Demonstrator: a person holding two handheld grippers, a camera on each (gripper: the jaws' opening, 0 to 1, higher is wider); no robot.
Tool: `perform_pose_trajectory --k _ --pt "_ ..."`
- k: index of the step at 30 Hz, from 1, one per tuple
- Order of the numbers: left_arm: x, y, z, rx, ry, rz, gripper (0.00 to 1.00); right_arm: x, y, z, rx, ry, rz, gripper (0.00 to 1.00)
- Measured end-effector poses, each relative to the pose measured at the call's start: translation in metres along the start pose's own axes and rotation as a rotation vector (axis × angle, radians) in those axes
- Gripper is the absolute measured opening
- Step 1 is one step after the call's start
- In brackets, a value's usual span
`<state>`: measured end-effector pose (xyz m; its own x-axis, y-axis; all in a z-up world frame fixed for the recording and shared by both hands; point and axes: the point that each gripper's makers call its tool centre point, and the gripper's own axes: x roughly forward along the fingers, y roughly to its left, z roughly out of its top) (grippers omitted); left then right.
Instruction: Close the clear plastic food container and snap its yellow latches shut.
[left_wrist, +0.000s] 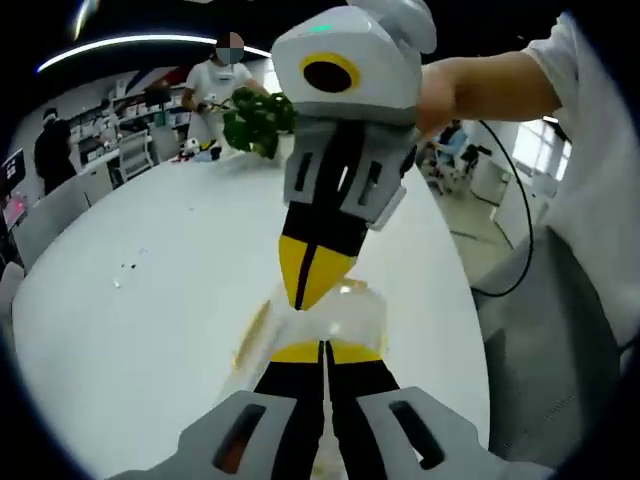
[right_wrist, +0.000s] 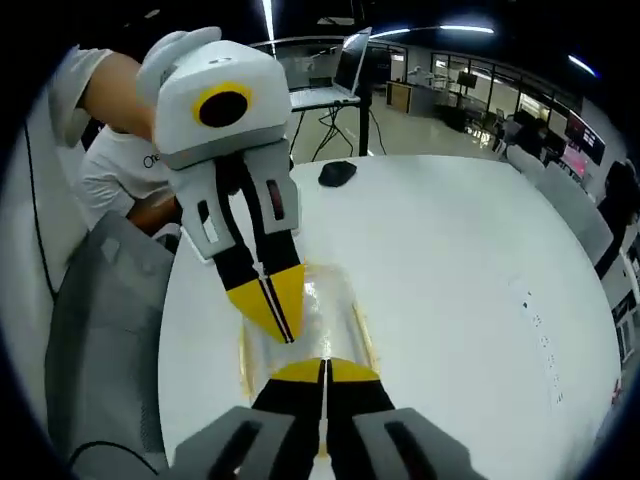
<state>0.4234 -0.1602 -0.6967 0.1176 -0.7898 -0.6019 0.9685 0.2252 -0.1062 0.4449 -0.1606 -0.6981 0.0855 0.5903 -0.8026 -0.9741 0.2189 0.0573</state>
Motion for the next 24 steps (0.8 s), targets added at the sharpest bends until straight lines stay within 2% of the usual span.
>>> perform_pose_trajectory --k 10,11,13,16,20,24 --pt "0.006 -0.022 -0.012 0.072 0.061 -0.038 0.0 0.016 -0.004 0.007 -0.031 0.018 0.017 0.0" --pt "0.006 -0.025 -0.011 0.074 0.062 -0.042 0.0 0.016 -0.006 0.007 -0.034 0.022 0.012 0.0" --pt "0.006 -0.041 -0.015 0.092 0.076 -0.09 0.0 0.017 -0.009 0.008 -0.036 0.028 0.012 0.0" --pt "0.008 -0.052 -0.024 0.147 0.112 -0.098 0.0 0.019 -0.014 0.007 -0.041 0.039 0.009 0.0" --pt "0.01 -0.059 -0.031 0.149 0.114 -0.108 0.0 0.019 -0.024 0.004 -0.029 0.06 -0.017 0.01" --pt "0.01 -0.062 -0.038 0.169 0.128 -0.11 0.0 0.021 -0.037 -0.002 -0.01 0.095 -0.049 0.17"
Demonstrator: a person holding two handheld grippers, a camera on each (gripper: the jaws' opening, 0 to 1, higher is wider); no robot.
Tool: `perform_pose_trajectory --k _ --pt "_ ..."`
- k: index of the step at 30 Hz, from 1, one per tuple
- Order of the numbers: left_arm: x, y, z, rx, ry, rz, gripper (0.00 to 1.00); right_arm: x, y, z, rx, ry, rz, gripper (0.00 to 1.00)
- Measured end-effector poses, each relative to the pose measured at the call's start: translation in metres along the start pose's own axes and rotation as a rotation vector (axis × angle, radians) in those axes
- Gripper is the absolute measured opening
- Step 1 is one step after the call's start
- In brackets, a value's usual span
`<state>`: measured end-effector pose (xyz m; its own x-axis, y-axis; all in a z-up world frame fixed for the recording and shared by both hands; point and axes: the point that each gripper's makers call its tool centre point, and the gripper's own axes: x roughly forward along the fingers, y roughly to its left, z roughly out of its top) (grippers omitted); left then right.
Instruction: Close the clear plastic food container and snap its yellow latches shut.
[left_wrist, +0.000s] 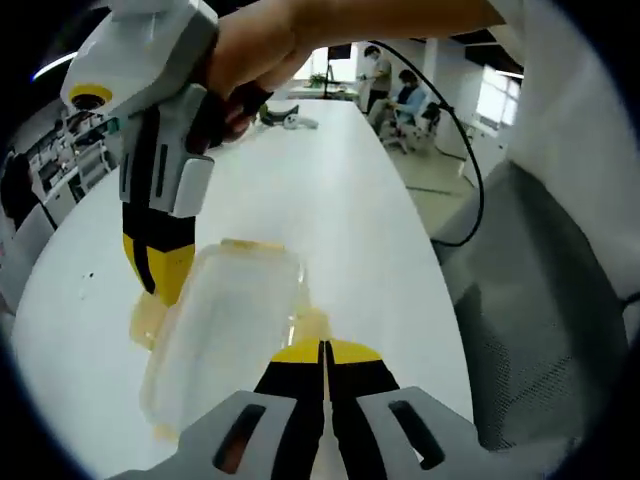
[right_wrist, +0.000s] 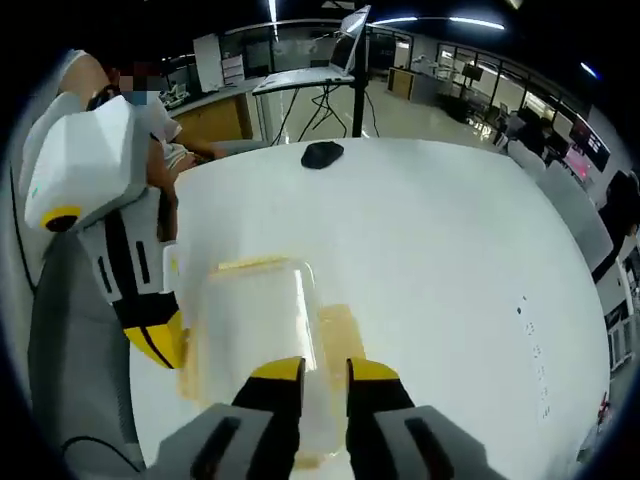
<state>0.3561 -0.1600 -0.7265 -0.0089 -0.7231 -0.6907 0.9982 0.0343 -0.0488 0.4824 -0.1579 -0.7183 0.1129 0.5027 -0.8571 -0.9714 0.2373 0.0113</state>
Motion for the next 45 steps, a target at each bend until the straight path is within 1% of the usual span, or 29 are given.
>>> perform_pose_trajectory --k 2,3,4,6,7,8,9,10,12,13,14,15,17,20,22,23,24,25,26,27,28,29,30,32,36,41,42,44,45 --pt "-0.001 0.001 -0.003 -0.026 0.002 0.014 0.0 0.001 -0.002 -0.001 0.005 0.007 0.009 0.19" --pt "-0.003 0.0 -0.002 -0.019 -0.005 0.016 0.0 0.0 0.002 -0.001 0.019 0.003 0.033 0.21" --pt "-0.005 0.003 0.002 0.003 -0.028 0.031 0.0 0.0 0.006 0.001 0.021 -0.001 0.051 0.24" --pt "-0.012 0.006 0.009 -0.016 -0.049 0.046 0.0 -0.001 0.01 -0.001 -0.029 0.015 0.081 0.25" --pt "-0.015 0.009 0.014 -0.011 -0.071 0.06 0.01 -0.001 0.012 -0.002 -0.043 0.025 0.091 0.24" --pt "-0.018 0.016 0.02 0.014 -0.09 0.092 0.04 -0.001 0.011 -0.003 -0.053 0.037 0.092 0.25" --pt "-0.02 0.02 0.022 0.032 -0.091 0.111 0.08 -0.001 0.013 -0.004 -0.06 0.045 0.102 0.26" --pt "-0.021 0.025 0.023 0.064 -0.079 0.137 0.15 0.0 0.014 -0.002 -0.064 0.044 0.112 0.3" --pt "-0.019 0.031 0.018 0.089 -0.045 0.16 0.31 0.001 0.015 -0.002 -0.066 0.053 0.118 0.35" --pt "-0.016 0.033 0.014 0.092 -0.02 0.164 0.41 0.001 0.019 -0.002 -0.077 0.068 0.139 0.36" --pt "-0.014 0.035 0.009 0.109 0.008 0.172 0.44 0.001 0.022 -0.002 -0.108 0.078 0.151 0.36" --pt "-0.011 0.034 0.009 0.107 0.007 0.166 0.44 0.002 0.022 -0.003 -0.121 0.087 0.153 0.36" --pt "-0.008 0.035 0.008 0.114 0.019 0.171 0.44 0.004 0.024 -0.004 -0.126 0.097 0.158 0.41" --pt "-0.003 0.039 0.008 0.106 0.019 0.177 0.4 0.006 0.023 -0.007 -0.148 0.122 0.161 0.4" --pt "0.002 0.042 -0.001 0.153 0.067 0.176 0.43 0.009 0.023 -0.009 -0.14 0.13 0.175 0.43" --pt "0.003 0.044 -0.006 0.143 0.085 0.193 0.44 0.01 0.024 -0.01 -0.134 0.131 0.183 0.44" --pt "0.004 0.045 -0.001 0.16 0.061 0.198 0.44 0.01 0.028 -0.009 -0.128 0.123 0.203 0.47" --pt "0.003 0.047 0.0 0.166 0.068 0.204 0.44 0.012 0.033 -0.011 -0.128 0.134 0.226 0.47" --pt "0.002 0.046 0.0 0.159 0.07 0.206 0.43 0.013 0.032 -0.013 -0.148 0.148 0.221 0.47" --pt "0.003 0.047 -0.001 0.171 0.083 0.213 0.42 0.013 0.03 -0.017 -0.194 0.173 0.218 0.47" --pt "0.003 0.048 -0.001 0.217 0.089 0.219 0.42 0.013 0.031 -0.01 -0.16 0.148 0.228 0.47" --pt "0.004 0.047 -0.003 0.219 0.1 0.215 0.42 0.014 0.032 -0.011 -0.164 0.154 0.231 0.47" --pt "0.004 0.047 -0.003 0.211 0.098 0.218 0.42 0.013 0.034 -0.011 -0.181 0.158 0.248 0.45" --pt "0.003 0.047 -0.002 0.202 0.102 0.22 0.42 0.014 0.034 -0.011 -0.188 0.163 0.255 0.45" --pt "0.004 0.048 -0.002 0.21 0.131 0.218 0.41 0.016 0.032 -0.012 -0.166 0.186 0.294 0.46" --pt "0.006 0.048 -0.002 0.209 0.167 0.23 0.41 0.019 0.034 -0.012 -0.191 0.224 0.323 0.46" --pt "0.005 0.048 -0.003 0.208 0.169 0.231 0.41 0.019 0.034 -0.012 -0.192 0.228 0.326 0.46" --pt "0.005 0.048 -0.001 0.141 0.137 0.226 0.41 0.018 0.035 -0.012 -0.193 0.239 0.336 0.46" --pt "0.003 0.05 0.0 0.148 0.138 0.217 0.4 0.019 0.035 -0.012 -0.193 0.245 0.341 0.46"
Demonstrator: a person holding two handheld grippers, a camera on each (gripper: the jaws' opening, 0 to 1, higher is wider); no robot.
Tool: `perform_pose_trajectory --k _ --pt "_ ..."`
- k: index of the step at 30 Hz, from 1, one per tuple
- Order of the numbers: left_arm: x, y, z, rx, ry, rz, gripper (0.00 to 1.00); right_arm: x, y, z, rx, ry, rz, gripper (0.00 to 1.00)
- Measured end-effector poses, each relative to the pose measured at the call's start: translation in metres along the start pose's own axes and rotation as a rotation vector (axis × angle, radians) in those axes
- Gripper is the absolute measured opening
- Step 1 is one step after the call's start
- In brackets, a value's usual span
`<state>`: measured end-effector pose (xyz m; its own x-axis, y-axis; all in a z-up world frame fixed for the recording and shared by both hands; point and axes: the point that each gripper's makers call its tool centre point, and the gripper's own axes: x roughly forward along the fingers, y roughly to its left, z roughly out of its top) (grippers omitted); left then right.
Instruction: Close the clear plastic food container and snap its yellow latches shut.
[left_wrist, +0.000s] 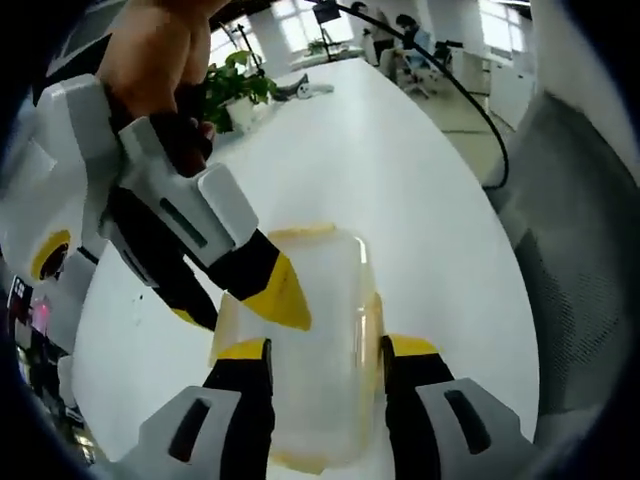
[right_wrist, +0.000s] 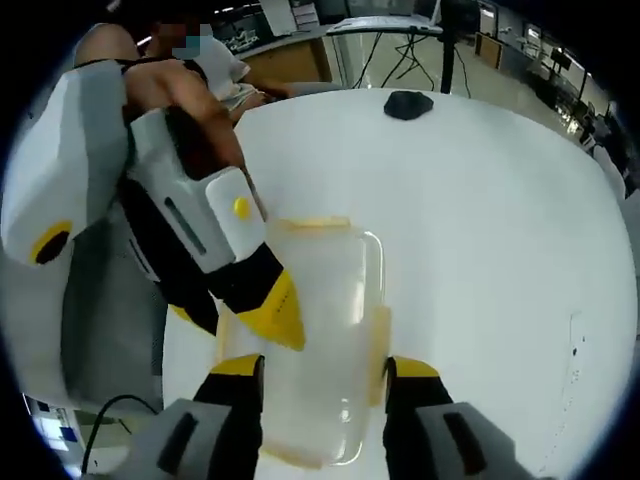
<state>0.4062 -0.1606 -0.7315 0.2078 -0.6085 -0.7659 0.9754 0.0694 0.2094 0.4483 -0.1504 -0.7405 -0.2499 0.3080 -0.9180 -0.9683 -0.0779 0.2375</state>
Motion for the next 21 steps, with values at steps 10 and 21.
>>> perform_pose_trajectory --k 10,21 --pt "0.002 -0.002 0.0 0.018 0.039 -0.005 0.39 0.002 0.001 -0.001 0.018 0.056 0.015 0.44" --pt "0.012 -0.003 0.004 0.097 0.038 0.1 0.37 0.002 0.008 -0.002 0.038 0.04 0.051 0.43"
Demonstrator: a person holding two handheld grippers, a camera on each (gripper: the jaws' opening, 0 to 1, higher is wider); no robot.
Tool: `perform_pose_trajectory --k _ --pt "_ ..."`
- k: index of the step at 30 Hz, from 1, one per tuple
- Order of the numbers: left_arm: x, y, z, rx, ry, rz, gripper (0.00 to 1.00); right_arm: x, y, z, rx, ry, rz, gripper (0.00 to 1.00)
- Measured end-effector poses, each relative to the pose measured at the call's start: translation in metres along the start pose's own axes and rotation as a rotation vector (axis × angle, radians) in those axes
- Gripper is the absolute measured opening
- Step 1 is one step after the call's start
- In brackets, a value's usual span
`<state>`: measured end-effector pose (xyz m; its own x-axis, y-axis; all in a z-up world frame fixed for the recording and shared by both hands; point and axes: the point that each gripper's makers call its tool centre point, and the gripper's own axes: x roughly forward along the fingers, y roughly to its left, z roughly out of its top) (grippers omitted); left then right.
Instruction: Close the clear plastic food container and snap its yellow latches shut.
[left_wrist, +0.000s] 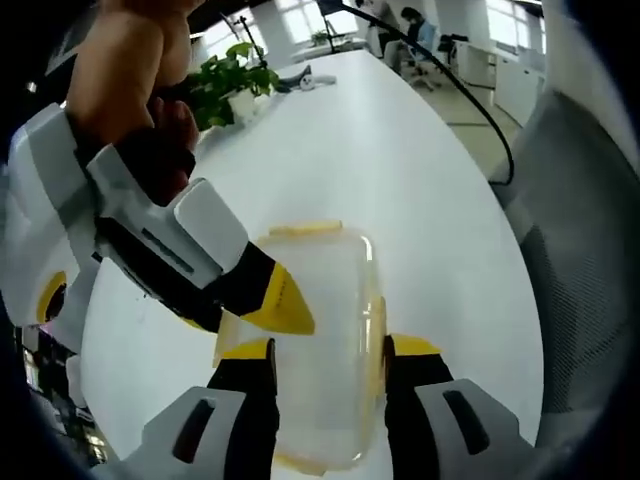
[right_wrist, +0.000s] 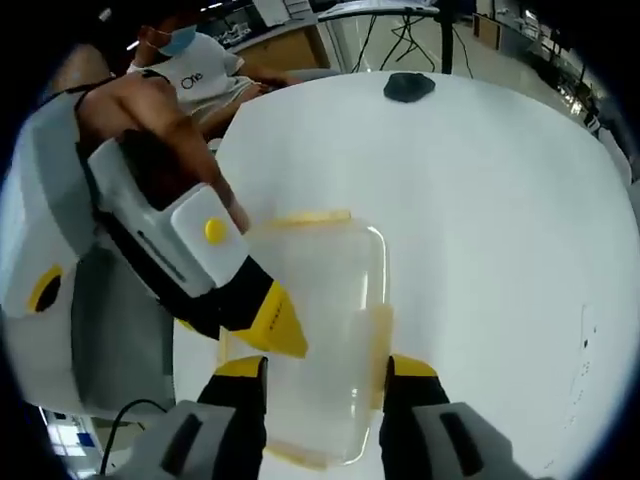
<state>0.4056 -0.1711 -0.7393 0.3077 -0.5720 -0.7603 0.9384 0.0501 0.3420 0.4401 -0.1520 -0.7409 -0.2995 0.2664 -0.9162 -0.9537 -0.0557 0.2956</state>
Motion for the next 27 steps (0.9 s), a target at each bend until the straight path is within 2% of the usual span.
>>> perform_pose_trajectory --k 1,2,4,8,13,14,16,17,19,24,25,26,27 --pt "-0.001 -0.002 0.003 0.049 -0.003 -0.027 0.37 0.001 0.0 -0.002 0.011 0.021 -0.004 0.43" --pt "-0.001 -0.006 0.001 -0.006 -0.002 -0.056 0.37 0.002 -0.001 -0.001 0.002 0.018 -0.004 0.43" --pt "-0.002 -0.003 -0.002 -0.016 -0.019 -0.054 0.38 0.002 -0.001 -0.003 -0.008 0.012 -0.002 0.43" --pt "-0.003 -0.005 0.0 0.004 -0.004 -0.055 0.39 0.003 -0.003 -0.001 -0.008 -0.003 0.005 0.43" --pt "-0.004 -0.003 0.0 0.02 0.002 -0.04 0.4 0.003 -0.003 0.0 -0.007 0.02 0.004 0.44" --pt "-0.005 -0.004 0.002 0.016 -0.005 -0.046 0.41 0.003 -0.003 -0.001 0.0 0.022 0.007 0.44" --pt "-0.005 -0.01 0.01 -0.071 -0.056 -0.078 0.42 0.006 0.002 -0.003 0.007 0.027 0.024 0.45" --pt "-0.006 -0.011 0.012 -0.108 -0.059 -0.084 0.43 0.007 0.007 -0.003 0.012 0.017 0.037 0.45" --pt "-0.004 -0.013 0.011 -0.04 -0.053 -0.086 0.46 0.008 0.009 -0.003 0.027 -0.007 0.052 0.45" --pt "-0.005 -0.011 0.011 -0.044 -0.059 -0.087 0.47 0.003 0.008 -0.003 0.053 -0.08 0.024 0.45" --pt "-0.006 -0.011 0.012 -0.046 -0.062 -0.09 0.46 0.003 0.007 -0.004 0.099 -0.093 0.011 0.45" --pt "-0.007 -0.011 0.013 -0.059 -0.07 -0.096 0.45 0.002 0.007 -0.005 0.136 -0.091 -0.006 0.46" --pt "-0.009 -0.012 0.016 -0.102 -0.087 -0.107 0.43 0.002 0.007 -0.002 0.121 -0.116 -0.016 0.47"
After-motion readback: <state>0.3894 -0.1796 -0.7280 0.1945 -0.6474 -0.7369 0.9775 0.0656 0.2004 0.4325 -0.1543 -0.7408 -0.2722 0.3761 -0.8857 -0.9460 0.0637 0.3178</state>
